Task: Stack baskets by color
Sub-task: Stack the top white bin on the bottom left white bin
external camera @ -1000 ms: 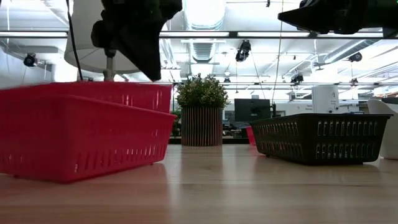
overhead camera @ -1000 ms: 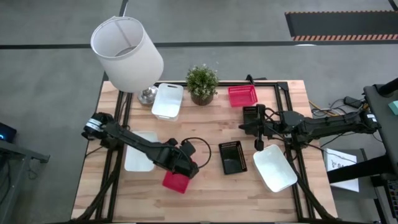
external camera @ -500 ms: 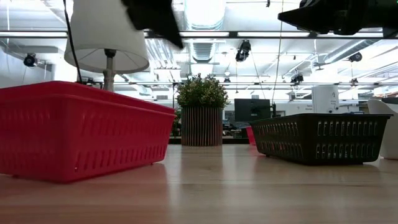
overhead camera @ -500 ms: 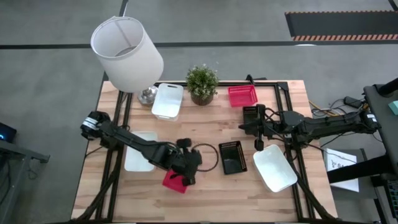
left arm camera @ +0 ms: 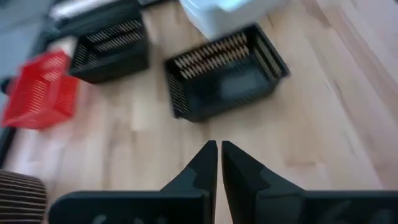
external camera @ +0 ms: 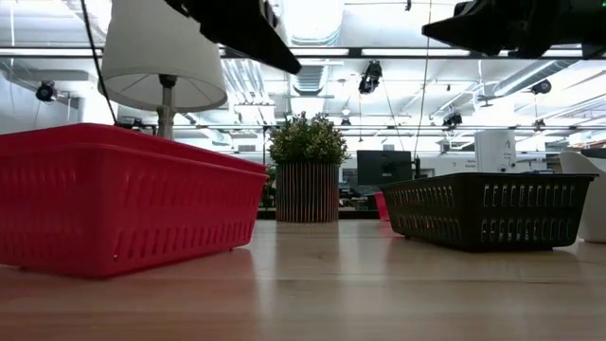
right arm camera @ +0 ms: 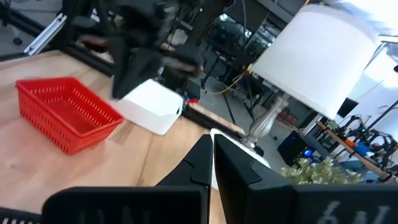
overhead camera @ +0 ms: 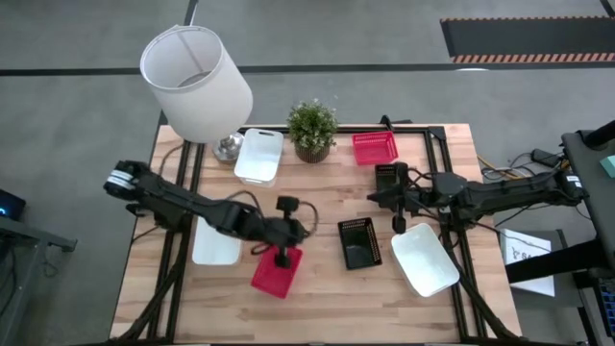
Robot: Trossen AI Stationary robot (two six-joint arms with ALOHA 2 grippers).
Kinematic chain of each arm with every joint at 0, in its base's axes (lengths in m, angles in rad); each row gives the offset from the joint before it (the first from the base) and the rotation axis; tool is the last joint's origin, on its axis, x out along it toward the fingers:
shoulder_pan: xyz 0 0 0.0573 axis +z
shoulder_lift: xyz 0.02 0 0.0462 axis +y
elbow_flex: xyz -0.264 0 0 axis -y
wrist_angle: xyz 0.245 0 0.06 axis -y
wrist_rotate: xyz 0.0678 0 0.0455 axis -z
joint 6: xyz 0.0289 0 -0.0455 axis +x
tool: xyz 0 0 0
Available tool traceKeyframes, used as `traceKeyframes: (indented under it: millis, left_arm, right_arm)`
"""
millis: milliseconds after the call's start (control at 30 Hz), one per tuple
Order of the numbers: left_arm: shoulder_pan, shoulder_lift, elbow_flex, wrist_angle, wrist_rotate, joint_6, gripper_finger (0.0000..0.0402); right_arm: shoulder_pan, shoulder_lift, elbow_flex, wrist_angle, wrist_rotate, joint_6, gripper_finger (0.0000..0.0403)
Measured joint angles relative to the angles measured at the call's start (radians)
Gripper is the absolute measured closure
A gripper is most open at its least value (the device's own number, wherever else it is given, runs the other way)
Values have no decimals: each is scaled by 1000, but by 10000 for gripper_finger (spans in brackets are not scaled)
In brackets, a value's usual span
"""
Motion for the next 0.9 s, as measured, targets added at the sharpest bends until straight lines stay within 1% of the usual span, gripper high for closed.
traceKeyframes:
  millis: [167, 300, 367, 467, 567, 700, 900]
  left_arm:
    - [55, -151, -179, 215, -19, 84, 395]
    - [106, -269, -311, 320, -46, 123, 395]
    - [125, -327, -367, 333, -47, 125, 395]
    - [140, -414, -432, 339, -46, 126, 395]
    - [141, -501, -480, 345, -46, 128, 395]
    - [135, -615, -530, 340, -30, 134, 395]
    - [135, -759, -618, 338, -17, 199, 395]
  right_arm:
    - [-1, 56, -11, -4, 0, 10, 394]
    - [-25, 126, -12, 11, 0, 25, 394]
    - [-48, 165, -10, 50, 1, 9, 394]
    - [-85, 217, 18, 162, -15, 18, 394]
    - [-105, 261, 56, 210, -72, 92, 394]
    - [-104, 324, 79, 234, -105, 232, 394]
    - [-73, 435, 79, 327, -98, 350, 394]
